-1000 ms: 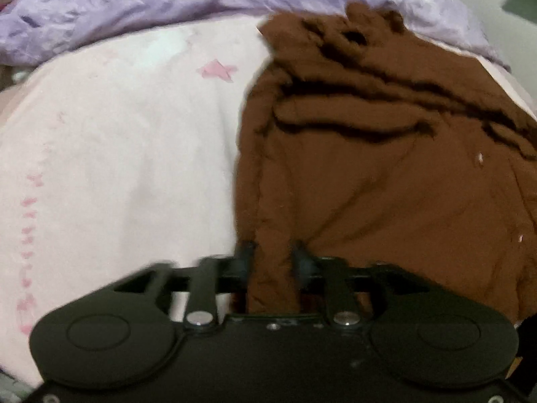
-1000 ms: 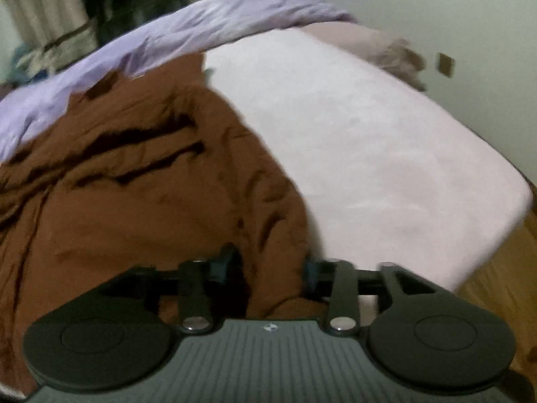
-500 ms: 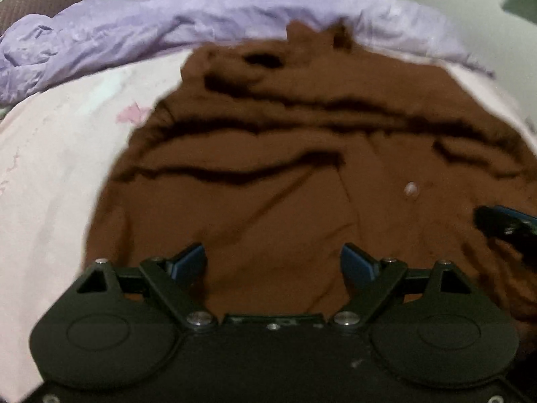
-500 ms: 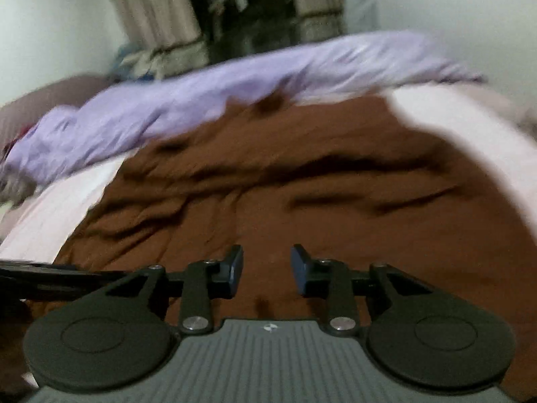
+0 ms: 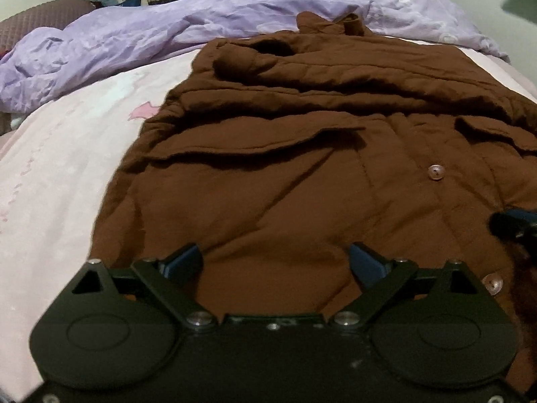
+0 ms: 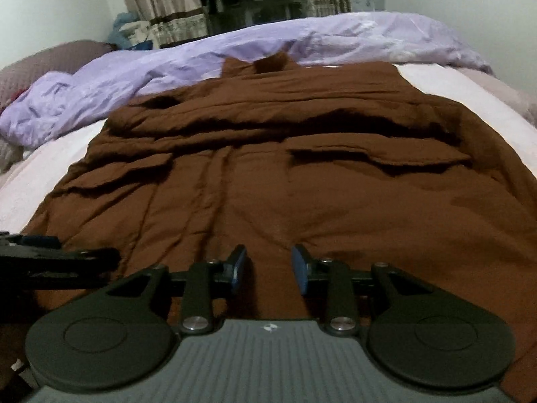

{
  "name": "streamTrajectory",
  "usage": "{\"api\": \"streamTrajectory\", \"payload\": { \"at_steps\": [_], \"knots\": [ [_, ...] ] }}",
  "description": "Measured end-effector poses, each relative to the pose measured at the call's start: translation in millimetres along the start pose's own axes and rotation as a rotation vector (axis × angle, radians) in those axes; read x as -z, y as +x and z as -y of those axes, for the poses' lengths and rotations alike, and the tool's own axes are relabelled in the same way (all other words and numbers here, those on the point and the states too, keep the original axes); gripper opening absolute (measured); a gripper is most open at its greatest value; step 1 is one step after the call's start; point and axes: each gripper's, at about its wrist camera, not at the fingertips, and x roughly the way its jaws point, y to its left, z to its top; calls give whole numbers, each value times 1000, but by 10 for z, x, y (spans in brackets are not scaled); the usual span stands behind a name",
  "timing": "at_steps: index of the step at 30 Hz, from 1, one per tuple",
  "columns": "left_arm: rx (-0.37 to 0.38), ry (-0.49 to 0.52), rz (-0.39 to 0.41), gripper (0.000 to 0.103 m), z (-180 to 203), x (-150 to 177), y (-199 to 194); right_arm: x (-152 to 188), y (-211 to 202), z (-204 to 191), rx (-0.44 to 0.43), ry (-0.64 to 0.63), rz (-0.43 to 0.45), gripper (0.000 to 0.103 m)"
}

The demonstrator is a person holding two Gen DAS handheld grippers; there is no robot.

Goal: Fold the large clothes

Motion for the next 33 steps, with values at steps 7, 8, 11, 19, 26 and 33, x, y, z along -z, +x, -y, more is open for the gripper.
{"api": "streamTrajectory", "payload": {
  "at_steps": [7, 8, 11, 19, 26, 33],
  "knots": [
    [-20, -13, 58, 100, -567, 216, -128, 1, -270, 580, 97, 107, 25, 23],
    [-7, -23, 64, 100, -649, 240, -154, 11, -314, 697, 132, 127, 33, 23],
    [-97, 10, 90, 100, -779, 328, -221, 61, -434, 1029, 241, 169, 66, 23],
    [-82, -149, 87, 98, -1190, 362, -260, -31, -563, 1127, 364, 172, 114, 29],
    [-43, -84, 267, 98, -844, -358, -530, -788, -421, 599, 218, 31, 284, 42],
    [19, -48, 360, 98, -311, -1354, 26, -1574, 381, 247, 109, -38, 317, 42]
  ]
}}
